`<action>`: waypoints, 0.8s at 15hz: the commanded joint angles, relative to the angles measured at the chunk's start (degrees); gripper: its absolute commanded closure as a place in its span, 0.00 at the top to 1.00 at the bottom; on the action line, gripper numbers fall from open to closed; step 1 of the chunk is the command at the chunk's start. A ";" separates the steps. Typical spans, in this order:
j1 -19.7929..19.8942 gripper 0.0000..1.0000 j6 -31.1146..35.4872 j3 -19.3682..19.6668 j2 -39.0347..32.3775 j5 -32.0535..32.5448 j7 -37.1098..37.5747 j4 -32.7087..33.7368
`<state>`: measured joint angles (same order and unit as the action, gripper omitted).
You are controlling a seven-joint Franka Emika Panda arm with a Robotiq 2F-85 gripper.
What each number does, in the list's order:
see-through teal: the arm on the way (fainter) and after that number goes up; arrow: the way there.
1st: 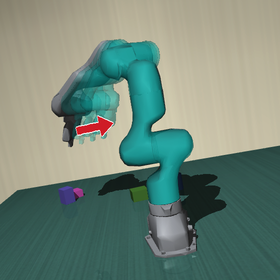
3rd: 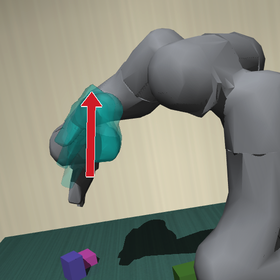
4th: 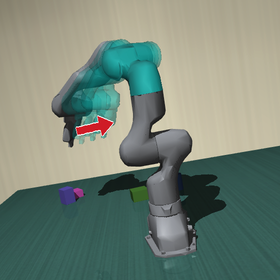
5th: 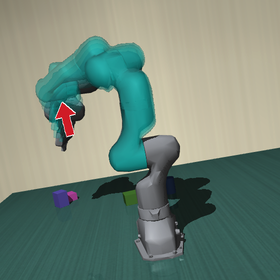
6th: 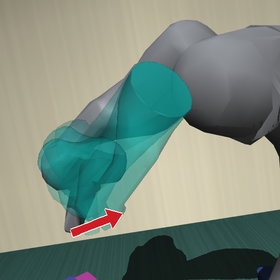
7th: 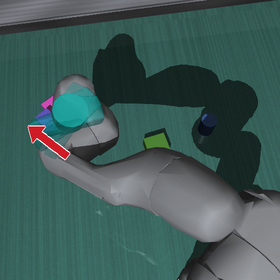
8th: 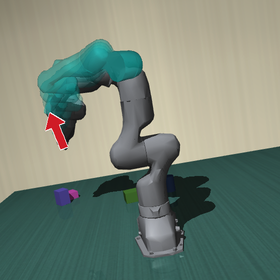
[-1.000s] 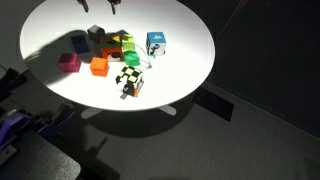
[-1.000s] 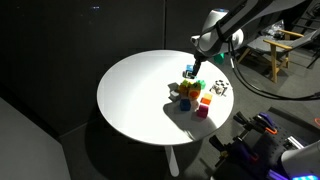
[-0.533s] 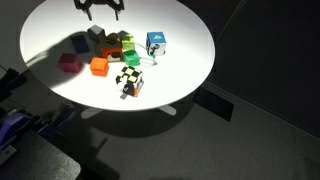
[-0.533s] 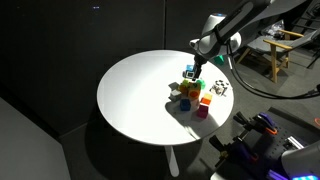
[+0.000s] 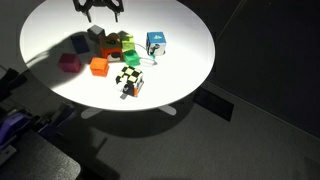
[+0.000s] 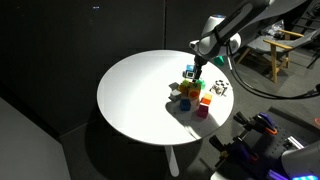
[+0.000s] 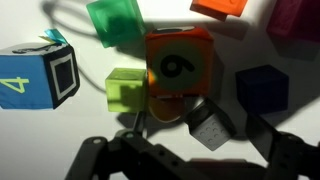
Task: Pick up the block with the number six on it and put it on the gray block
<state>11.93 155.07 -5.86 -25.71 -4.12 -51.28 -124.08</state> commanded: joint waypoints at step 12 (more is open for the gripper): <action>0.27 1.00 4.84 0.55 -4.71 1.34 7.74 0.54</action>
<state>11.68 158.70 -5.13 -29.22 -4.00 -45.67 -124.43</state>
